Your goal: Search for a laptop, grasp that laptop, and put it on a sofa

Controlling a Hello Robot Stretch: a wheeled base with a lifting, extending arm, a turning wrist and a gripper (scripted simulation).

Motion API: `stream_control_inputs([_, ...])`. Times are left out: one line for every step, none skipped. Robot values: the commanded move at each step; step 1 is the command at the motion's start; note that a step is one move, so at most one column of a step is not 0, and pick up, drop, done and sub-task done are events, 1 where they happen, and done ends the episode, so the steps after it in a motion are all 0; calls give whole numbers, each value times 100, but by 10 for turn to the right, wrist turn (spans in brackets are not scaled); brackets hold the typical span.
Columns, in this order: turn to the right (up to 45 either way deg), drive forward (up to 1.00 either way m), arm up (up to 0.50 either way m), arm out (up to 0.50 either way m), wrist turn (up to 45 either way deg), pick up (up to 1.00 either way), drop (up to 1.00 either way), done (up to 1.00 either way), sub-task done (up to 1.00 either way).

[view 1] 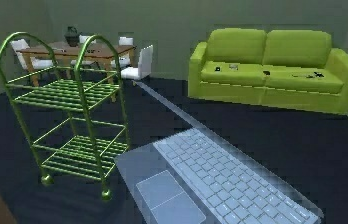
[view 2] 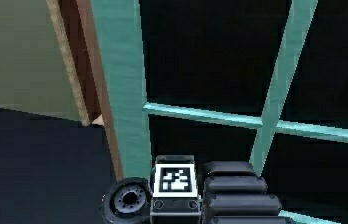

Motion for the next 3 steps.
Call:
stream_control_inputs([-30,0,0,0,0,0,0,0,0])
stream_control_inputs([0,45,0,0,0,0,0,0,0])
stream_control_inputs([450,0,0,0,0,0,0,0,0])
